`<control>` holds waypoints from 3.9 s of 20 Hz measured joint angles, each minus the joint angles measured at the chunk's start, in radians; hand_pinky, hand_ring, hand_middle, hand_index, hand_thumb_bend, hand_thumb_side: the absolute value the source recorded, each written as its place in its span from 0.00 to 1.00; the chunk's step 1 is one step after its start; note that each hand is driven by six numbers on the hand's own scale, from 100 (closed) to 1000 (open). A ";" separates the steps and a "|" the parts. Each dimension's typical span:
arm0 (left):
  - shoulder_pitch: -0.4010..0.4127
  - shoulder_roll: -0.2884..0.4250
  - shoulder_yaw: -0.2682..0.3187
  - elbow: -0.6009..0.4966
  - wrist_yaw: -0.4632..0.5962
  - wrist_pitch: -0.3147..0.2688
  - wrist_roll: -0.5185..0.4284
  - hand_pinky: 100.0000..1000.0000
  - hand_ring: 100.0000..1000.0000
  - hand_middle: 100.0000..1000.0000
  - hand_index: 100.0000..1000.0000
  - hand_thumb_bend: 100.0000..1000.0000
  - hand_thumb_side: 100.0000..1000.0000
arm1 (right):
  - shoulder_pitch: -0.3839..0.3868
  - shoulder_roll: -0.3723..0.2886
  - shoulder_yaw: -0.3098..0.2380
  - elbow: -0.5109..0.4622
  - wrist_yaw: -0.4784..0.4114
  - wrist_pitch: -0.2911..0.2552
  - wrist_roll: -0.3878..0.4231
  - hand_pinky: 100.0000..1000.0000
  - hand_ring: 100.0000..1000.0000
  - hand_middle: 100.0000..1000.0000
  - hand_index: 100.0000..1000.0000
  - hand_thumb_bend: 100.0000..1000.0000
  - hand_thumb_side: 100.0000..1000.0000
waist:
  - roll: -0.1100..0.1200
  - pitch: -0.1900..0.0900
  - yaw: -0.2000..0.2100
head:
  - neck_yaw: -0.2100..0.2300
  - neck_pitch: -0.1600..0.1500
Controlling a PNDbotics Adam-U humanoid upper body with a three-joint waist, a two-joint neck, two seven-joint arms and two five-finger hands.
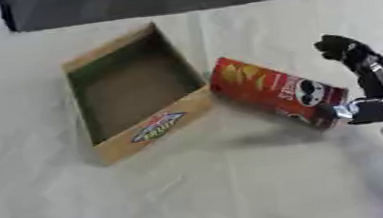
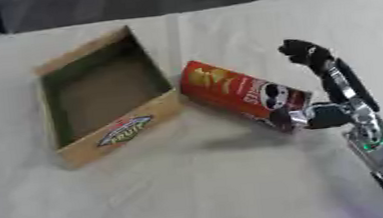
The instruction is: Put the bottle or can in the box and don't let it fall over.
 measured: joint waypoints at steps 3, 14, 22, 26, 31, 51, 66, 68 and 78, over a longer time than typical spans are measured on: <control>-0.001 0.000 0.000 0.000 0.000 0.000 0.000 0.69 0.90 0.73 0.74 0.39 0.66 | -0.002 0.000 0.000 0.009 0.003 0.002 0.003 0.85 0.85 0.76 0.87 0.87 0.45 | 0.000 0.000 0.003 | 0.000 0.000; -0.004 -0.001 0.000 -0.006 0.000 -0.002 -0.002 0.69 0.90 0.73 0.74 0.39 0.66 | -0.002 0.002 0.006 0.075 0.083 0.017 0.019 0.85 0.85 0.76 0.87 0.86 0.39 | -0.001 0.000 0.009 | 0.000 0.000; -0.004 -0.001 0.000 -0.006 0.000 -0.002 -0.002 0.69 0.90 0.73 0.74 0.39 0.65 | 0.003 0.004 0.005 0.111 0.118 0.010 0.025 0.85 0.84 0.76 0.87 0.85 0.38 | -0.003 0.001 0.010 | 0.000 0.000; -0.004 -0.001 0.000 -0.006 0.000 -0.002 -0.002 0.69 0.90 0.73 0.74 0.39 0.66 | 0.003 0.006 0.005 0.113 0.131 0.010 0.025 0.84 0.83 0.77 0.87 0.83 0.34 | -0.004 0.001 0.010 | 0.000 0.000; -0.004 -0.001 0.000 -0.006 0.001 -0.002 -0.002 0.69 0.90 0.73 0.74 0.38 0.66 | 0.002 0.009 0.005 0.119 0.149 0.010 0.025 0.80 0.81 0.76 0.87 0.82 0.29 | -0.006 0.001 0.010 | 0.000 0.000; -0.004 -0.001 0.000 -0.012 0.006 -0.002 -0.002 0.70 0.90 0.73 0.74 0.38 0.65 | 0.001 0.011 0.003 0.126 0.180 0.012 0.042 0.62 0.78 0.75 0.81 0.54 0.00 | -0.006 0.001 0.009 | 0.001 0.000; -0.004 -0.001 0.000 -0.012 0.007 -0.003 -0.002 0.70 0.90 0.73 0.73 0.38 0.66 | -0.004 0.012 -0.001 0.140 0.161 -0.001 0.034 0.65 0.79 0.73 0.77 0.25 0.00 | -0.006 0.001 0.008 | 0.001 0.000; -0.004 -0.001 0.000 -0.012 0.008 -0.003 -0.002 0.70 0.90 0.73 0.73 0.38 0.65 | -0.004 0.011 -0.001 0.140 0.146 -0.009 0.032 0.65 0.79 0.73 0.77 0.25 0.00 | -0.006 0.001 0.008 | 0.001 0.000; -0.004 -0.001 0.000 -0.012 0.009 -0.003 -0.002 0.70 0.90 0.73 0.73 0.38 0.65 | -0.002 0.009 -0.001 0.126 0.092 -0.043 0.006 0.65 0.78 0.71 0.75 0.23 0.00 | -0.005 0.001 0.008 | 0.001 0.001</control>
